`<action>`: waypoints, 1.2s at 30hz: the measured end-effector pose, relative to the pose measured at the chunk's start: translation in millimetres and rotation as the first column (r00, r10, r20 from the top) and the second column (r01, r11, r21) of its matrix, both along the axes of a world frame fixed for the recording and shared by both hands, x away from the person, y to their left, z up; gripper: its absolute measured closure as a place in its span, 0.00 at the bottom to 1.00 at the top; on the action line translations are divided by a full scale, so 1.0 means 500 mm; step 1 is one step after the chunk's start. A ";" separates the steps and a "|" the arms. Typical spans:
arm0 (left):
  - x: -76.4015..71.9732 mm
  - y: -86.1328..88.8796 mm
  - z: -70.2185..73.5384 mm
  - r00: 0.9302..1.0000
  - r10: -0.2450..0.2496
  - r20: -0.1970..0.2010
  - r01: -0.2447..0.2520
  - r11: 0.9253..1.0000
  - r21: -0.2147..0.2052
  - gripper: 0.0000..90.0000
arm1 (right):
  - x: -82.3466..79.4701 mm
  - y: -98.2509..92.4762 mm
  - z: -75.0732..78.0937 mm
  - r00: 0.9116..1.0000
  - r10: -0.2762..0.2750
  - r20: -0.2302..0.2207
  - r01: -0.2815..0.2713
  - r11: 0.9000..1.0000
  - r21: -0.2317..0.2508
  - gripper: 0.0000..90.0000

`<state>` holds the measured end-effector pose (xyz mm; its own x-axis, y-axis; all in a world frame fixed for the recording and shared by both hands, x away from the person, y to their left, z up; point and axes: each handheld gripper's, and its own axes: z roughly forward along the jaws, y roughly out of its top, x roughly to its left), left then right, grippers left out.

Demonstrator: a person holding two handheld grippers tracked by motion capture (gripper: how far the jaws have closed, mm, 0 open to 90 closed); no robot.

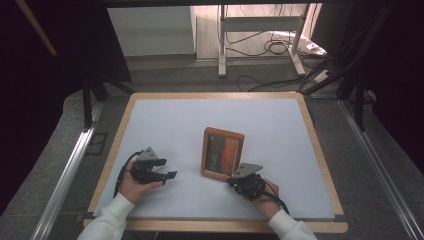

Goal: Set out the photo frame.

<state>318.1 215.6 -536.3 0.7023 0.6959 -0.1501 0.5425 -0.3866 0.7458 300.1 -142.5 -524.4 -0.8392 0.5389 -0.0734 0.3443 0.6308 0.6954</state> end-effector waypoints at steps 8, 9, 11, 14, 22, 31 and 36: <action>0.001 0.000 -0.001 1.000 -0.004 0.001 0.004 1.000 0.005 0.33 | 0.005 -0.010 0.001 1.000 -0.010 0.003 0.010 1.000 -0.001 1.00; 0.001 0.000 -0.001 1.000 -0.004 0.001 0.004 1.000 0.005 0.33 | 0.006 -0.011 0.001 1.000 -0.012 0.003 0.012 1.000 0.000 1.00; 0.001 0.000 -0.001 1.000 -0.006 0.000 0.006 1.000 0.005 0.33 | 0.007 -0.013 0.001 1.000 -0.017 0.002 0.017 1.000 0.000 1.00; 0.001 -0.001 -0.001 1.000 -0.006 0.001 0.006 1.000 0.005 0.33 | 0.009 -0.016 0.001 1.000 -0.022 0.003 0.022 1.000 0.001 1.00; 0.001 -0.001 -0.001 1.000 -0.008 0.000 0.008 1.000 0.005 0.33 | 0.013 -0.022 0.001 1.000 -0.029 0.008 0.029 1.000 -0.001 1.00; 0.001 -0.001 -0.002 1.000 -0.009 0.000 0.009 1.000 0.006 0.33 | 0.013 -0.025 0.000 0.999 -0.033 0.013 0.033 0.999 0.000 1.00; 0.001 -0.002 -0.002 1.000 -0.007 -0.003 0.007 1.000 0.006 0.33 | 0.012 -0.026 -0.002 0.999 -0.036 0.008 0.036 0.999 0.002 1.00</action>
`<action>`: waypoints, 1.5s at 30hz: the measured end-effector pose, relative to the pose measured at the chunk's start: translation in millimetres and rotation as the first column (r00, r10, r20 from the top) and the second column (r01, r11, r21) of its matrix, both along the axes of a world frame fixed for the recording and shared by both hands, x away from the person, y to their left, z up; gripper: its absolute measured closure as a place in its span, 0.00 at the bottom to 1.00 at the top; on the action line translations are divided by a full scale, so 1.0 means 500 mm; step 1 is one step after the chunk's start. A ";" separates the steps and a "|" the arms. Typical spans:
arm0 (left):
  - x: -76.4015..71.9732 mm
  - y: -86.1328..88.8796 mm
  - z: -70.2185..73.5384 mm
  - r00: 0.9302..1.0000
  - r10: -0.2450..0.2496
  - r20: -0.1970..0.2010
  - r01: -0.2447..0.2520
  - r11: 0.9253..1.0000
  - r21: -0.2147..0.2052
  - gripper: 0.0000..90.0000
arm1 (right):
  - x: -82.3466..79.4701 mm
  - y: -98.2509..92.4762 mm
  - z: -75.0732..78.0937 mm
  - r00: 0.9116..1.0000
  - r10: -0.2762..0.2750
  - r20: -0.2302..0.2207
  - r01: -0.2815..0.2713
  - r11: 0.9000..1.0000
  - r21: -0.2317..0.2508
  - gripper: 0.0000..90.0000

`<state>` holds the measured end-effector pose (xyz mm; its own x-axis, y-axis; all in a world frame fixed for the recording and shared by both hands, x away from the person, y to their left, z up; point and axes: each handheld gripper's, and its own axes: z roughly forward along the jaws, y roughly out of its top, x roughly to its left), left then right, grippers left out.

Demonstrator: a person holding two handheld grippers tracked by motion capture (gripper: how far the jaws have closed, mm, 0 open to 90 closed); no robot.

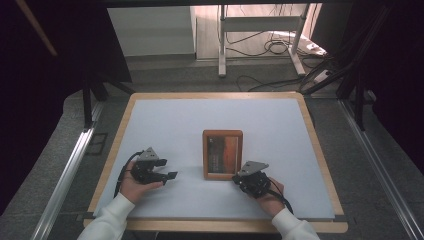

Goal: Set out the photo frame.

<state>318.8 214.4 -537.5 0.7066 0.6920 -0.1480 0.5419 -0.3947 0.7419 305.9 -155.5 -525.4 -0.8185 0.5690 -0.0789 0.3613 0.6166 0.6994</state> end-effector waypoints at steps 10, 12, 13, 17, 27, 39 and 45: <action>-0.002 0.000 0.002 1.000 -0.004 0.005 0.004 1.000 -0.001 0.33 | -0.019 -0.037 0.037 0.998 -0.020 0.052 0.016 0.997 0.074 1.00; -0.003 -0.001 0.002 1.000 -0.002 0.004 0.002 1.000 -0.001 0.33 | -0.020 -0.057 0.043 0.997 -0.044 0.060 0.039 0.995 0.093 1.00; -0.003 -0.001 0.002 1.000 -0.004 0.004 0.004 1.000 0.003 0.33 | -0.020 -0.068 0.045 0.997 -0.059 0.059 0.053 0.993 0.103 1.00; -0.004 -0.001 0.003 1.000 -0.004 0.005 0.004 1.000 0.004 0.33 | -0.018 -0.110 0.048 0.992 -0.111 0.051 0.103 0.984 0.143 0.96; -0.004 -0.002 0.002 1.000 -0.002 0.005 0.002 1.000 0.003 0.33 | -0.019 -0.209 0.033 0.963 -0.270 0.029 0.259 0.947 0.190 0.41; -0.004 -0.002 0.002 1.000 -0.008 0.017 0.008 1.000 0.011 0.32 | 0.000 -0.242 0.018 0.947 -0.321 0.011 0.313 0.930 0.194 0.29; -0.005 -0.001 0.002 1.000 -0.003 0.023 0.003 1.000 0.005 0.32 | -0.002 -0.240 0.021 0.946 -0.323 0.018 0.313 0.928 0.200 0.28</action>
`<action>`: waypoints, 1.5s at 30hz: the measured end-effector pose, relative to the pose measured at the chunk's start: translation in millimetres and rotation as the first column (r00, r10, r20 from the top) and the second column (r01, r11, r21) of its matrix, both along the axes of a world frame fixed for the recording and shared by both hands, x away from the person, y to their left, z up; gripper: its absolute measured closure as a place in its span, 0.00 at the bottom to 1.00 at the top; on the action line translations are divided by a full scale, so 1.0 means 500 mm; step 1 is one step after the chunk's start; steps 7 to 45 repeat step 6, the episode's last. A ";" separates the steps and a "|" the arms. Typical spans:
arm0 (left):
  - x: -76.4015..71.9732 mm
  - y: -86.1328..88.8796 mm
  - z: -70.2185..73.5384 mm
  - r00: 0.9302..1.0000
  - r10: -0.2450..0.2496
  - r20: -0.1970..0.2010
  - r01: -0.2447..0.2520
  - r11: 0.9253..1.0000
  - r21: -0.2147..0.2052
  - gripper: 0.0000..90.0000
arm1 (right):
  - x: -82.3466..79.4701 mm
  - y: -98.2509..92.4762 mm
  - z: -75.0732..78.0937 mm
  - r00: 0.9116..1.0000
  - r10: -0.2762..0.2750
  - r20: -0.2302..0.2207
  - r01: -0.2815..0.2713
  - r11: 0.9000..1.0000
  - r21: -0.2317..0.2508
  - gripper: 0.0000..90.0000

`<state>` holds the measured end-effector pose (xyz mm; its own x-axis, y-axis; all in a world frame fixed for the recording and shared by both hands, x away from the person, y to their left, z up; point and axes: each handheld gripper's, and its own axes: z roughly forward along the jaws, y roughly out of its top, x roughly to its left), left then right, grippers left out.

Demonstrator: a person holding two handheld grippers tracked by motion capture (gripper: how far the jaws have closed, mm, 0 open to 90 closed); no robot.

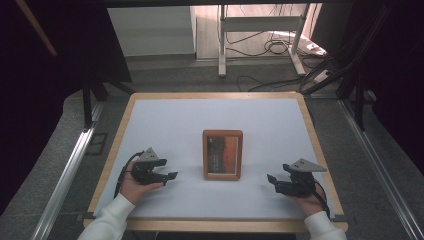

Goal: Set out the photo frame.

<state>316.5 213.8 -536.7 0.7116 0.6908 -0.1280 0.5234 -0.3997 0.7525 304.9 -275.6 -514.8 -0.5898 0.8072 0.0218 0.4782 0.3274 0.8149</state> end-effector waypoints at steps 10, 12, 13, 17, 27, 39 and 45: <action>0.002 -0.002 -0.001 1.000 -0.002 0.007 0.002 1.000 0.004 0.31 | 0.000 -0.004 0.002 1.000 -0.013 0.005 0.013 1.000 0.005 0.28; 0.002 -0.002 -0.001 1.000 -0.002 0.007 0.002 1.000 0.004 0.31 | 0.000 -0.004 0.002 1.000 -0.013 0.005 0.013 1.000 0.005 0.28; 0.002 -0.002 -0.001 1.000 -0.002 0.007 0.002 1.000 0.004 0.31 | 0.000 -0.004 0.002 1.000 -0.013 0.005 0.013 1.000 0.005 0.28; 0.002 -0.002 -0.001 1.000 -0.002 0.007 0.002 1.000 0.004 0.31 | 0.000 -0.004 0.002 1.000 -0.013 0.005 0.013 1.000 0.005 0.28; 0.002 -0.002 -0.001 1.000 -0.002 0.007 0.002 1.000 0.004 0.31 | 0.000 -0.004 0.002 1.000 -0.013 0.005 0.013 1.000 0.005 0.28; 0.002 -0.002 -0.001 1.000 -0.002 0.007 0.002 1.000 0.004 0.31 | 0.000 -0.004 0.002 1.000 -0.013 0.005 0.013 1.000 0.005 0.28; 0.002 -0.002 -0.001 1.000 -0.002 0.007 0.002 1.000 0.004 0.31 | 0.000 -0.004 0.002 1.000 -0.013 0.005 0.013 1.000 0.005 0.28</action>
